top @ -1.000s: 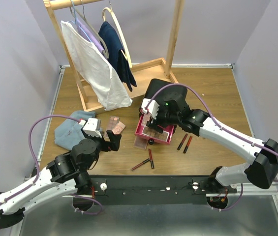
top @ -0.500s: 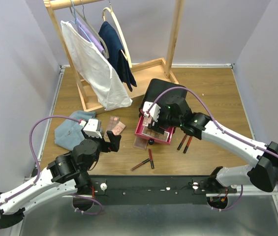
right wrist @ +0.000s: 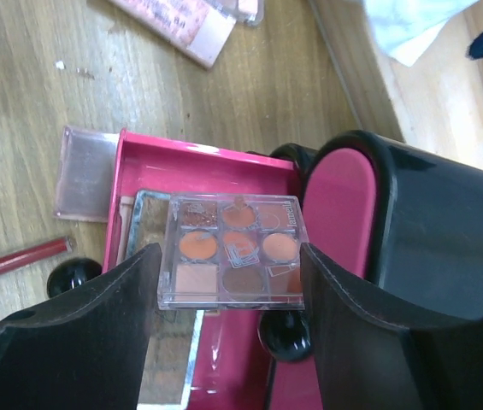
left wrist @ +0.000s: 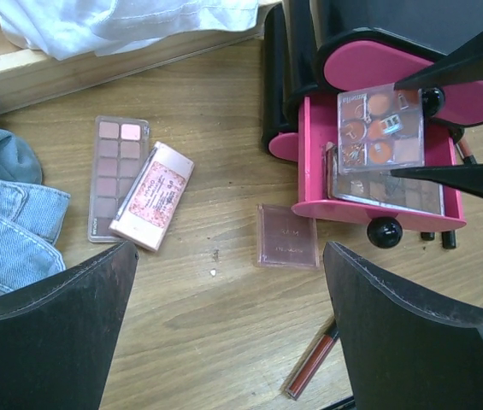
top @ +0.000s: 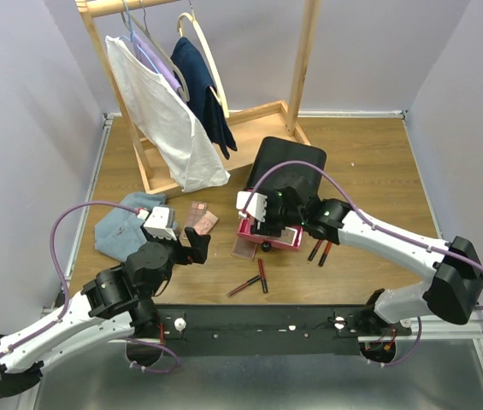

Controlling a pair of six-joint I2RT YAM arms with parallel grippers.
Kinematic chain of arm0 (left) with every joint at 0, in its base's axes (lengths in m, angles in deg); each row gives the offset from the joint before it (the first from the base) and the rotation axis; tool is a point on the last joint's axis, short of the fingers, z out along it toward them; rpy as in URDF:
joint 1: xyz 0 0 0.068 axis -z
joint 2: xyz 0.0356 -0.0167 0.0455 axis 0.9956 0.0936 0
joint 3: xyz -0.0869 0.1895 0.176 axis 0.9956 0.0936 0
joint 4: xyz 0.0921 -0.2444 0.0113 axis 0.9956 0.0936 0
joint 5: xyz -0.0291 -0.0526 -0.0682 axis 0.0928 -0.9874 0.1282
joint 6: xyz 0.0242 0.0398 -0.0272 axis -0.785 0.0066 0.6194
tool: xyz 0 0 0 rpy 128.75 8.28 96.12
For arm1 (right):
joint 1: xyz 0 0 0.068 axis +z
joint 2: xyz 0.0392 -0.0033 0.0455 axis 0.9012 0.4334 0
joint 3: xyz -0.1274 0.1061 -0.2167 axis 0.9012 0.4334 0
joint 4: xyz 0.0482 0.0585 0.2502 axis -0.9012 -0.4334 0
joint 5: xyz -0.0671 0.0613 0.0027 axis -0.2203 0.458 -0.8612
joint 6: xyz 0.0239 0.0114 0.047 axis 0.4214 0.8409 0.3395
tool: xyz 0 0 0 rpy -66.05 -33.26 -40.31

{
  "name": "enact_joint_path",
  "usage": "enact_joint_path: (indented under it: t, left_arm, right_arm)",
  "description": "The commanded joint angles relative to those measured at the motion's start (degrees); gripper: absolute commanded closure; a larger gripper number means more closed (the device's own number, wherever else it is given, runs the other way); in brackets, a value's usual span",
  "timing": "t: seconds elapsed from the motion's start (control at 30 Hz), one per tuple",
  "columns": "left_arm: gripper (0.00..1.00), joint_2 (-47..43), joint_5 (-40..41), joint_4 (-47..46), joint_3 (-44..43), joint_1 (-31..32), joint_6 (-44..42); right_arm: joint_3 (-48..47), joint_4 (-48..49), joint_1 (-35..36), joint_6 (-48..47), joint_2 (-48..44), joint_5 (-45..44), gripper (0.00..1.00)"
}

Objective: Organize the makeup
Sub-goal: Place the makeup in the drawer.

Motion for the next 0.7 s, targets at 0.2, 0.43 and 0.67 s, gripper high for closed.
enact_joint_path:
  t: [0.2, 0.43, 0.67]
  left_arm:
    - [0.01, -2.0, 1.7, 0.4, 0.8, 0.0, 1.5]
    - [0.01, -1.6, 1.3, 0.2, 0.6, 0.0, 1.0]
    - [0.01, -1.5, 0.4, 0.4, 0.6, 0.0, 3.0]
  right_arm:
    - [0.1, -9.7, -0.5, 1.4, 1.5, -4.3, 0.33]
    - [-6.6, -11.2, -0.4, 6.4, 1.7, 1.1, 0.32]
    - [-13.2, -11.5, -0.5, 11.8, 1.9, 8.4, 0.33]
